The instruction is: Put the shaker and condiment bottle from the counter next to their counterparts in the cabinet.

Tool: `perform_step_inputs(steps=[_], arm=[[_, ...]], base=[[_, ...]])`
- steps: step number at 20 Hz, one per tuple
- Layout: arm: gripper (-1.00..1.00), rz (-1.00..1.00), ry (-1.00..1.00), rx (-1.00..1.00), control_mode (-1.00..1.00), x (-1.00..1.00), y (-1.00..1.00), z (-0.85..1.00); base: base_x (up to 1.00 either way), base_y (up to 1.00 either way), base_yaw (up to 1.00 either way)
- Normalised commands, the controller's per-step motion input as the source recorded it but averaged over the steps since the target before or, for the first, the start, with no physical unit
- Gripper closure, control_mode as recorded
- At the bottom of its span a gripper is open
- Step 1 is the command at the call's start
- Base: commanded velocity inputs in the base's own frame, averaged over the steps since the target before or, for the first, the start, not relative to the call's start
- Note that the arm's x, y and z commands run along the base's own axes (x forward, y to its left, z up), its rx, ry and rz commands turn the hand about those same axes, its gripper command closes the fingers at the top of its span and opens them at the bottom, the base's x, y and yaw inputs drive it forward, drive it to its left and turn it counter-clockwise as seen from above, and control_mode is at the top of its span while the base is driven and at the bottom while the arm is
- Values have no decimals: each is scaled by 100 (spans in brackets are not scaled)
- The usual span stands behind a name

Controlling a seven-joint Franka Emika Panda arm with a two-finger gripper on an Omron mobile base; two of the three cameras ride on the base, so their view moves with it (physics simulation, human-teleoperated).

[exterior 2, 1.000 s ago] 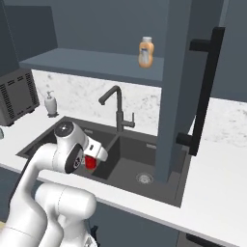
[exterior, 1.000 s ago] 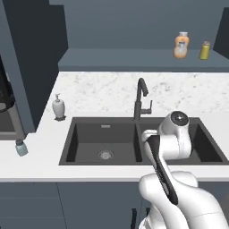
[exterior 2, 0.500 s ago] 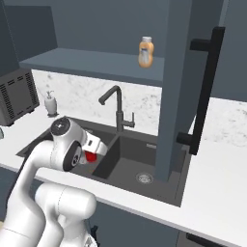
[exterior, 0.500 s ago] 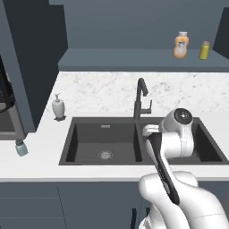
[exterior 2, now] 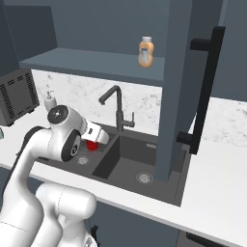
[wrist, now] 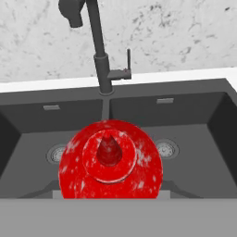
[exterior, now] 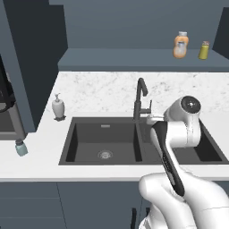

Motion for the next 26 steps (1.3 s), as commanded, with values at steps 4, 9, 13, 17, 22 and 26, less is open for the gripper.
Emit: perform_step_inputs(steps=[4, 9, 13, 17, 22, 26], arm=[[100, 0, 0, -1, -100, 0, -9, 59], [100, 0, -2, -6, -100, 0, -4, 53], [100, 0, -15, -16, -100, 0, 0, 37], [100, 0, -26, -20, -100, 0, 0, 36], [100, 0, -28, -17, -100, -1, 0, 41], [100, 0, -21, -8, -100, -12, 0, 50]], base=[[0, 0, 0], [0, 0, 0], [0, 0, 0], [0, 0, 0], [0, 0, 0], [0, 0, 0]])
